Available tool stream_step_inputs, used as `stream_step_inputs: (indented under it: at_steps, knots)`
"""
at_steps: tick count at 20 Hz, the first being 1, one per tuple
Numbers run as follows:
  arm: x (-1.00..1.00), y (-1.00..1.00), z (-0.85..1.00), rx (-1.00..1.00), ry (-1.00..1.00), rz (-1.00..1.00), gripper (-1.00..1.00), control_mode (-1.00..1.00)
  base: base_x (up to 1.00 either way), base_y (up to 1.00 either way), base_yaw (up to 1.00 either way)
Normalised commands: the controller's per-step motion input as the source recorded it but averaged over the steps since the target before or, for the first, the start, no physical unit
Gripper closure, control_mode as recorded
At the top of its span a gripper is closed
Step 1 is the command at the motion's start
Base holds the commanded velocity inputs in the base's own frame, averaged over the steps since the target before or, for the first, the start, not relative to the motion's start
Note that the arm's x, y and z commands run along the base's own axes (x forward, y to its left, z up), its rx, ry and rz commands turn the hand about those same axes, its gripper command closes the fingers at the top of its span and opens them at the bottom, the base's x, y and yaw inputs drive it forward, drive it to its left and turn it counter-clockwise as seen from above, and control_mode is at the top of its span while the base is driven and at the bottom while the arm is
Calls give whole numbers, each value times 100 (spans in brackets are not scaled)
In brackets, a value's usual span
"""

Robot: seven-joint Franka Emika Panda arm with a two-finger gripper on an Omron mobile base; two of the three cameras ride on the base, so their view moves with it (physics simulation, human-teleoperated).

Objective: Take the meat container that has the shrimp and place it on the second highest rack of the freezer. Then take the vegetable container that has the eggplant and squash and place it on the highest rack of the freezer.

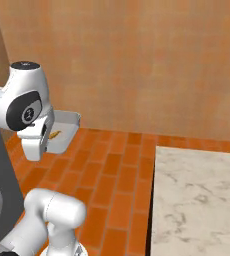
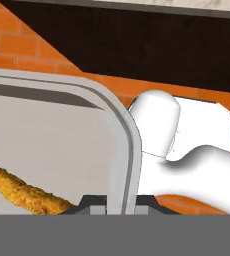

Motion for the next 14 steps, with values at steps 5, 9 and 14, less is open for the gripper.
stream_step_inputs:
  at_steps: [5, 9, 14]
  knots:
    - [0, 0, 0, 0, 0, 0, 100, 100, 100, -23, 14]
    - [0, 0, 0, 0, 0, 0, 100, 100, 100, -20, 29]
    - [0, 0, 0, 0, 0, 0, 100, 100, 30, -10, 85]
